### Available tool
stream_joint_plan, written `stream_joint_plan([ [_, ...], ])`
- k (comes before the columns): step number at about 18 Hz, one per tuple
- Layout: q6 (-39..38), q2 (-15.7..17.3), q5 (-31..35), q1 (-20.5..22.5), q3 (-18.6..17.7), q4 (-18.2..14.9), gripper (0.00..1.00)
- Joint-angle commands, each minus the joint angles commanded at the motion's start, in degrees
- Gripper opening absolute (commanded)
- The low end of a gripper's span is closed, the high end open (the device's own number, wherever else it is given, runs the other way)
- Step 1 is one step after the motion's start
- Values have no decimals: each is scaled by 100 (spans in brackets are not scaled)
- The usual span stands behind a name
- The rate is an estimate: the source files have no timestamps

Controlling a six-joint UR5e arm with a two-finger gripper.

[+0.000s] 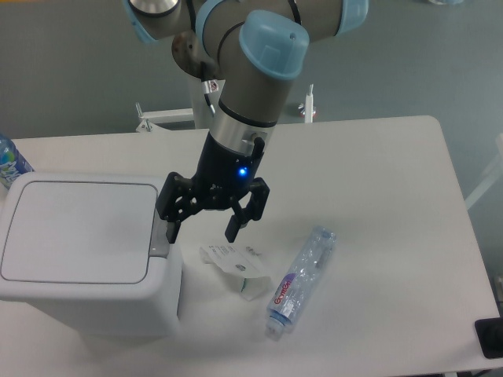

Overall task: Open the trash can
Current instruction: 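Press the grey panel on the trash can with the gripper finger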

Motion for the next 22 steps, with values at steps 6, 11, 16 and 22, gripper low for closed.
stream_joint_plan([
  [6, 0, 0, 9, -26, -44, 0, 100],
  [11, 9, 0, 9, -26, -44, 9, 100],
  [16, 9, 0, 9, -26, -70, 9, 100],
  [22, 9, 0, 9, -26, -70, 9, 100],
])
